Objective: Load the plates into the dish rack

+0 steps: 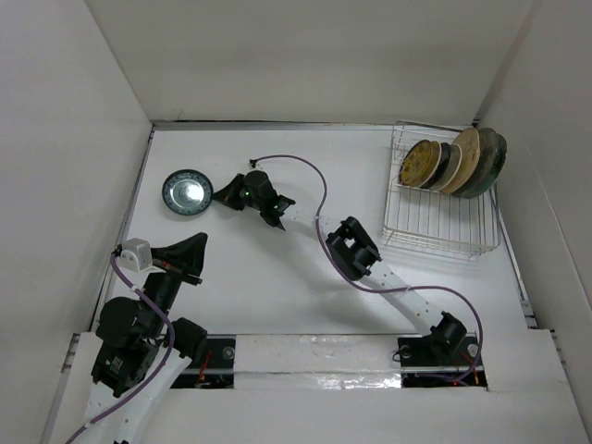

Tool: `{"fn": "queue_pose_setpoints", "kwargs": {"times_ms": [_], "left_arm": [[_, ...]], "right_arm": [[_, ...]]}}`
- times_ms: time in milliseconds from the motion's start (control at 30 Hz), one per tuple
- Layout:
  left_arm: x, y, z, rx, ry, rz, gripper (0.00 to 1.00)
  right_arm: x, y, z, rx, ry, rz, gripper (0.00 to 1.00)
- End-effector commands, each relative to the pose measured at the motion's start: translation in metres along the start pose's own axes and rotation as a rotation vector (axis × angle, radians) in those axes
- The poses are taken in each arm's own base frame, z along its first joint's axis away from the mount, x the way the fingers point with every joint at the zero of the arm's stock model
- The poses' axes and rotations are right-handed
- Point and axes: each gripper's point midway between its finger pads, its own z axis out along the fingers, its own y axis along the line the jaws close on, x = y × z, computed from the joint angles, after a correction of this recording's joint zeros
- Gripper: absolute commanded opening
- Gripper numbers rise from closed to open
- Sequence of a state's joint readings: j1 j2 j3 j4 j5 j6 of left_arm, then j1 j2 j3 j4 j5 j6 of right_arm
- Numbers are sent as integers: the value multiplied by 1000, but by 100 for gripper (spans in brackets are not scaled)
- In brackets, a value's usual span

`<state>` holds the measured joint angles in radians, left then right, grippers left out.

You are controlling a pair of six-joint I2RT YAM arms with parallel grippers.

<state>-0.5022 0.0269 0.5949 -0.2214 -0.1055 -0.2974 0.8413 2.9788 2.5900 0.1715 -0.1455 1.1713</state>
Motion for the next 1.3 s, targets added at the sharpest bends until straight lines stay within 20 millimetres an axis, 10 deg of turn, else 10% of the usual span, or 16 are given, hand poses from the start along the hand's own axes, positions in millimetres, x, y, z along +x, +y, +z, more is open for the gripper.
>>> {"fn": "queue_pose_setpoints", "kwargs": {"times_ms": [0, 67, 100, 200, 267, 300, 800, 1067, 1267], "left_arm": [[-12, -2, -1, 0, -44, -16, 2], [-13, -2, 0, -2, -45, -16, 2], [-13, -2, -1, -1, -46, -16, 2], [-13, -2, 0, 2, -45, -16, 2], [-12, -3, -1, 6, -45, -15, 2], [-12, -3, 0, 6, -43, -14, 2], [-13, -8, -1, 36, -45, -11, 3], [-13, -15, -3, 76, -43, -1, 4], [-14, -22, -5, 116, -48, 5, 5]], "right_arm": [[-1, 30, -10, -25, -15, -60, 0], [-1, 16, -19, 9, -32, -112, 0], [-18, 48, -29, -27, -82, -169, 0], [-18, 36, -50, 29, -87, -235, 0], [-40, 66, -71, -10, -143, -270, 0], [-30, 41, -81, 38, -119, -272, 0], [-151, 53, -236, 175, -404, -422, 0], [-272, 49, -403, 477, -757, -488, 0], [-322, 43, -523, 775, -958, -509, 0]]}}
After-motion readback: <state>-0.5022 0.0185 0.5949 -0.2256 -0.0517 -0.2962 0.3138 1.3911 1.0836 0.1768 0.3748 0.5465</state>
